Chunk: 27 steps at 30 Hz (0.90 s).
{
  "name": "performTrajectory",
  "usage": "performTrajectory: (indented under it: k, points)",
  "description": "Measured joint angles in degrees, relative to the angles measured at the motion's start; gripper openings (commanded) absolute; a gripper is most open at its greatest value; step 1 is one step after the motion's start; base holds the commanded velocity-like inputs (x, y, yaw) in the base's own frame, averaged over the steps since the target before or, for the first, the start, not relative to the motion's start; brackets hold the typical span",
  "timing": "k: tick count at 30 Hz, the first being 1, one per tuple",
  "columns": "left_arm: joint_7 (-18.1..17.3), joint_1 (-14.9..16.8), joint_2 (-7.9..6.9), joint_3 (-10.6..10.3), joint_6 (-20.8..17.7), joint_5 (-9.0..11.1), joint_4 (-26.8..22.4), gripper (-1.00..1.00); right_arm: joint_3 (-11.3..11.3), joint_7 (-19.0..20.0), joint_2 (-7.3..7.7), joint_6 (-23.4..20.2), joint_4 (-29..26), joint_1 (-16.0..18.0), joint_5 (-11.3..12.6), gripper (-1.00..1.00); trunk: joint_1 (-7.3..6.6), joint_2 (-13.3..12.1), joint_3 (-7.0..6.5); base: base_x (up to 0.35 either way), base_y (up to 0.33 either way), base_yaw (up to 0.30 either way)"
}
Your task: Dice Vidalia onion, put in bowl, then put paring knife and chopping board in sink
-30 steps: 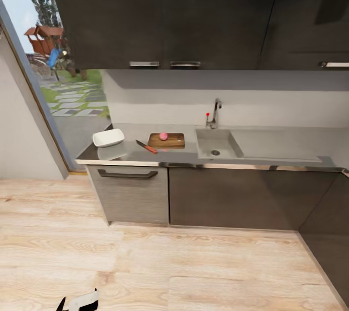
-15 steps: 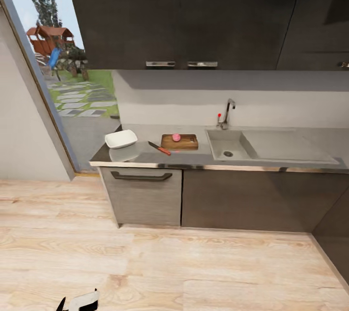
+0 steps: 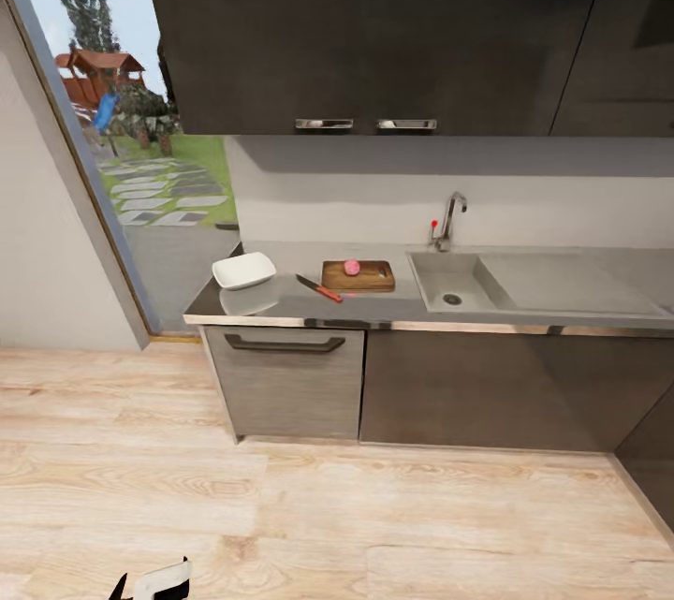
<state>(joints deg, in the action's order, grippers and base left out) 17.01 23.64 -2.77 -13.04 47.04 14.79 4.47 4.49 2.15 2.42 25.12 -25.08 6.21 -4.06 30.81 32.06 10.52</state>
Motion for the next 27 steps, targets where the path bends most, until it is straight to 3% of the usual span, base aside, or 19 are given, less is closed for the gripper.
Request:
performTrajectory:
  k: [7,11,15,18,21,27]
  points:
    - [0.0,0.0,0.00,0.0,0.0,0.0,0.0,1.00,0.1,-0.4,-0.14,-0.2,-0.5,0.0,0.1,1.00,0.00,0.0,0.00,0.000,0.000,0.000]
    - [0.0,0.0,0.02,0.0,0.0,0.0,-0.1,1.00,0.3,-5.5,-1.28,-2.6,-6.9,0.1,0.0,1.00,0.00,0.0,0.00,0.000,0.000,0.000]
    - [0.0,0.0,0.02,0.0,0.0,0.0,-0.1,1.00,-0.2,-11.4,-3.28,-10.3,-14.5,0.0,-0.1,1.00,0.00,0.0,0.00,0.016,0.048,0.000]
    - [0.0,0.0,0.02,0.0,-0.1,0.0,-0.1,1.00,-1.8,-14.2,-4.54,-19.3,-23.0,0.1,-0.1,1.00,-0.01,0.0,-0.01,0.094,0.203,0.000]
    - [0.0,0.0,0.02,0.0,-0.1,0.0,-0.1,1.00,-3.6,-15.1,-4.90,-26.7,-32.2,0.1,-0.1,1.00,-0.02,0.0,-0.01,0.132,0.249,0.000]
    - [0.0,0.0,0.02,0.0,-0.1,0.0,-0.1,1.00,-4.2,-15.4,-5.33,-37.9,-45.3,0.1,-0.1,1.00,-0.02,0.0,-0.01,0.144,0.258,0.000]
